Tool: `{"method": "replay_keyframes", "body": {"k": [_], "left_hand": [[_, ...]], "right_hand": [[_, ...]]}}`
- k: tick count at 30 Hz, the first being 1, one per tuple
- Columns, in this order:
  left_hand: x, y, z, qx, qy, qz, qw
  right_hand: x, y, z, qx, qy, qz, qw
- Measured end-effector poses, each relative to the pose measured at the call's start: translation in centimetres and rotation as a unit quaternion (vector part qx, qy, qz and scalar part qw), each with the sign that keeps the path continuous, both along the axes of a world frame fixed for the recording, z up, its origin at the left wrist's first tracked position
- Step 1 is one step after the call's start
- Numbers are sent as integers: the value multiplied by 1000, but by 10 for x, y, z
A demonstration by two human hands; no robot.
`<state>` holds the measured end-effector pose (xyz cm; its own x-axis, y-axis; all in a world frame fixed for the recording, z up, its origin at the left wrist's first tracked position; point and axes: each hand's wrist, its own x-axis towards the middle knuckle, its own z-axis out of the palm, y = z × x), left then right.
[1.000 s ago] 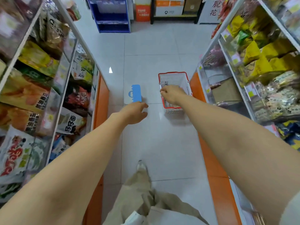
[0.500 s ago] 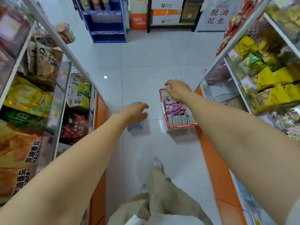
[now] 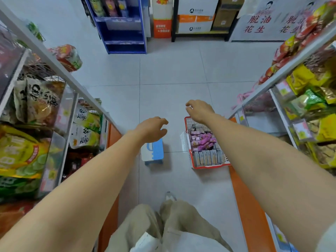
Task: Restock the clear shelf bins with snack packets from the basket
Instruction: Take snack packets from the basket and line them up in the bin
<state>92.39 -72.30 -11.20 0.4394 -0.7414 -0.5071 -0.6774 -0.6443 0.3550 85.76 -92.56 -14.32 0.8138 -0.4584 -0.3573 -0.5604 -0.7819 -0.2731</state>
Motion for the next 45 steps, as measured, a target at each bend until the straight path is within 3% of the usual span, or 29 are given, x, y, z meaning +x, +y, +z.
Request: {"method": "replay_keyframes", "body": {"k": [14,24,45], "left_hand": [[175,-64,-20,1,-6,-82,997],[251,-132,-35,15,2,-158,987],[341,-405,-46,46,18,-155,987]], "right_hand": [[146,-41,-22,11,6,-68,998],[198,-92,-28,25,11,-124,992],[285,-346,-49,65,34,-126,989]]}}
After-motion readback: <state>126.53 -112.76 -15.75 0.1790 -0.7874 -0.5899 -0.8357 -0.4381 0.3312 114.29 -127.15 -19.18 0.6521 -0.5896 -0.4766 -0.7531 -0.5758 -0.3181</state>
